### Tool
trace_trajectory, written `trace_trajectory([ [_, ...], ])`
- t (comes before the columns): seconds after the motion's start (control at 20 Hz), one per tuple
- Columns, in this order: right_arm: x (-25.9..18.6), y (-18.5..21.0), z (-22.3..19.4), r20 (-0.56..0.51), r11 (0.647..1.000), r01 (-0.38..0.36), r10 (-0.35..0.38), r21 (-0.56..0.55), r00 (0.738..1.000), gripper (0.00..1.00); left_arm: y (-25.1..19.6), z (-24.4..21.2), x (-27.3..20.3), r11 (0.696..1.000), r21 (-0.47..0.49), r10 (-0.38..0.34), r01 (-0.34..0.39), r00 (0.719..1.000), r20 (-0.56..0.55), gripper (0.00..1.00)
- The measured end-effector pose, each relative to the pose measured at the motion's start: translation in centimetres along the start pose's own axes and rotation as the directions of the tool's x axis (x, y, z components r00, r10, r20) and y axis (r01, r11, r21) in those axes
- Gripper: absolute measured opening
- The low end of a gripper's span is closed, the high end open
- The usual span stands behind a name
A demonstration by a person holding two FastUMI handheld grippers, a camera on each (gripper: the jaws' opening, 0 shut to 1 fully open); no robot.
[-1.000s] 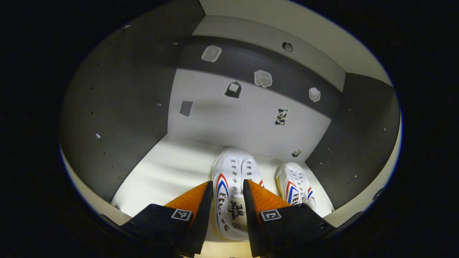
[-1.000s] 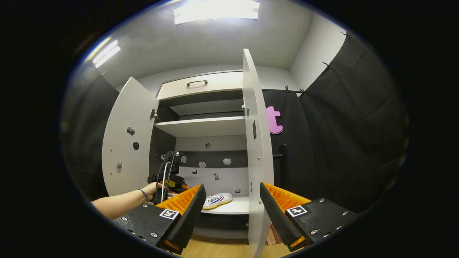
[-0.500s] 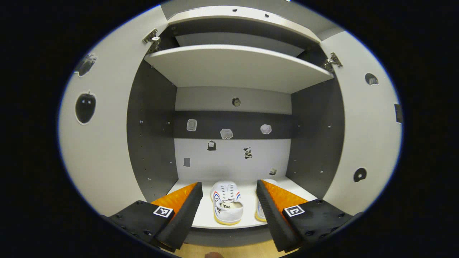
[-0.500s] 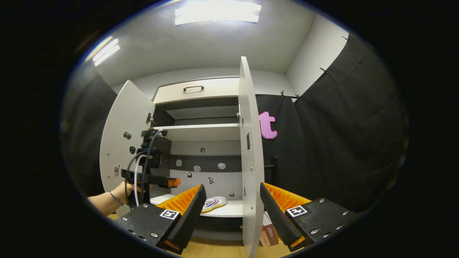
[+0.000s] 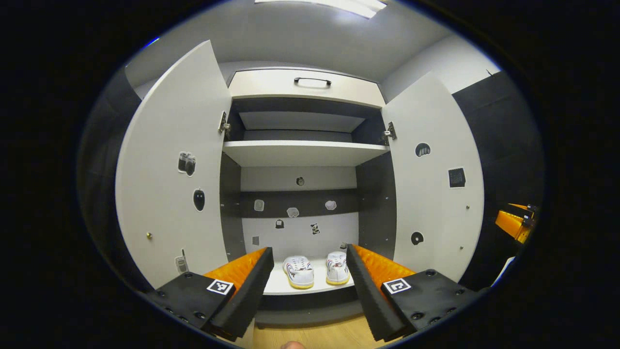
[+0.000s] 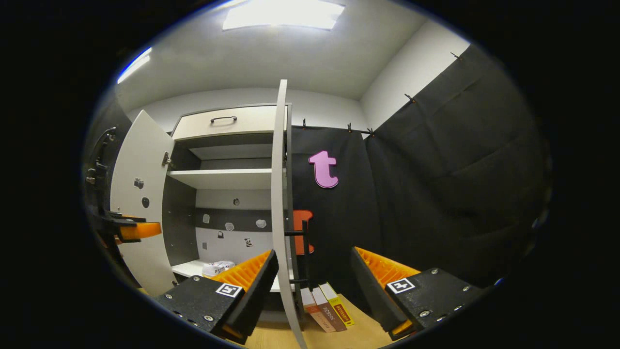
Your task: Grab one shoe with the right hand and put it into the shoe cabinet, grab the other shoe with the left hand and put it into the shoe cabinet; then close the right door with the right hand and the left door with the left hand.
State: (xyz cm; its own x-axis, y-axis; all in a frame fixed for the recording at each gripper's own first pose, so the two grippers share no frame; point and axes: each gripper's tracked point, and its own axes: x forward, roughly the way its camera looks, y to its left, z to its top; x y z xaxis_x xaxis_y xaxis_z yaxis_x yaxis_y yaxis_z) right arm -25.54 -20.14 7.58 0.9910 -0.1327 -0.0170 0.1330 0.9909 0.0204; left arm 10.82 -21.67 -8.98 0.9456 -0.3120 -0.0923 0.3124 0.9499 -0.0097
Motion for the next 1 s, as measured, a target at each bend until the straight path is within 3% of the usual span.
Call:
trace_trajectory([
  [0.45, 4.5, -0.9, -5.5, -0.142, 0.995, 0.052, -0.064, -0.09, 0.988, 0.92, 5.7, -2.6, -9.2, 0.999, -0.043, 0.01, -0.01, 1.0, 0.015, 0.96],
  [0.55, 4.4, 0.4, -5.7, -0.159, 0.997, 0.041, -0.05, -0.061, 0.986, 0.86, 6.9, -3.1, -10.0, 0.998, -0.063, 0.02, -0.019, 1.0, 0.011, 0.96],
  [0.75, 3.5, 5.7, -5.6, -0.182, 0.997, -0.047, 0.034, -0.067, 0.983, 0.67, 8.4, -2.5, -11.7, 0.998, -0.056, 0.035, -0.033, 0.999, 0.039, 0.99],
  [0.85, 3.2, 9.6, -5.7, -0.186, 0.989, -0.139, 0.127, -0.054, 0.974, 0.67, 8.3, -2.3, -12.3, 0.998, -0.053, 0.023, -0.021, 0.999, 0.048, 0.96],
  [1.0, 3.8, 13.5, -6.2, -0.181, 0.974, -0.219, 0.205, -0.061, 0.962, 0.68, 8.8, -2.2, -12.9, 0.999, -0.045, 0.022, -0.02, 0.999, 0.046, 0.99],
])
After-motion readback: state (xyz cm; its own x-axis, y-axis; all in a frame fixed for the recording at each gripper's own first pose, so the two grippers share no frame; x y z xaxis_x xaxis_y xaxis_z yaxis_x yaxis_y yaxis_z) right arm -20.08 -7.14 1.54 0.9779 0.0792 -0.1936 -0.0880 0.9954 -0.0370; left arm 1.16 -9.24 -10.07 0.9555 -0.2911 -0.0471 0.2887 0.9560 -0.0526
